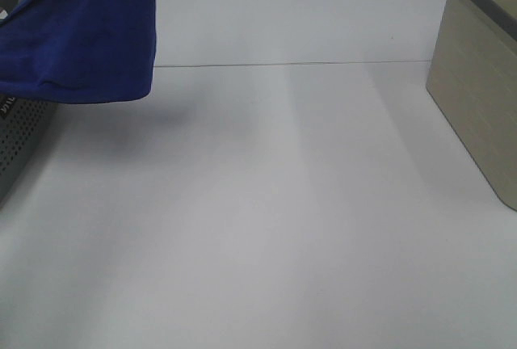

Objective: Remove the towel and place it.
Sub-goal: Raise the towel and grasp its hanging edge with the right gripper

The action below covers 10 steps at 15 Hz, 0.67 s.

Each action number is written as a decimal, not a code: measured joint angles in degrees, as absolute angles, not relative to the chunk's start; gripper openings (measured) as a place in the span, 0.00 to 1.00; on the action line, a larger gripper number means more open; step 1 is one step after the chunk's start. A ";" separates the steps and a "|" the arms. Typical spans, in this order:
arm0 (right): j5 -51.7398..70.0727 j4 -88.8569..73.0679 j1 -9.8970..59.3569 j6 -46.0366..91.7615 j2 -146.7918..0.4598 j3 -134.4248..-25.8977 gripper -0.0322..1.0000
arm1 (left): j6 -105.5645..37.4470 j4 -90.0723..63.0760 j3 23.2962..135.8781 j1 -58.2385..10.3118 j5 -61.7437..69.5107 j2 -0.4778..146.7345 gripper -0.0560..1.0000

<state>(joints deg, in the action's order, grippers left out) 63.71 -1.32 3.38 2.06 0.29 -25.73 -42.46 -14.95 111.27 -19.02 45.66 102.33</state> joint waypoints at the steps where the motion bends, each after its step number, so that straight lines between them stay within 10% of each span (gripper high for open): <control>1: 63.71 -1.32 3.38 2.06 0.29 -25.73 0.73 | -42.46 -15.81 111.27 -19.37 45.38 102.39 0.05; 10: 63.71 -1.32 3.38 2.06 0.29 -25.73 0.73 | -42.46 -17.76 111.27 -25.10 44.23 103.93 0.05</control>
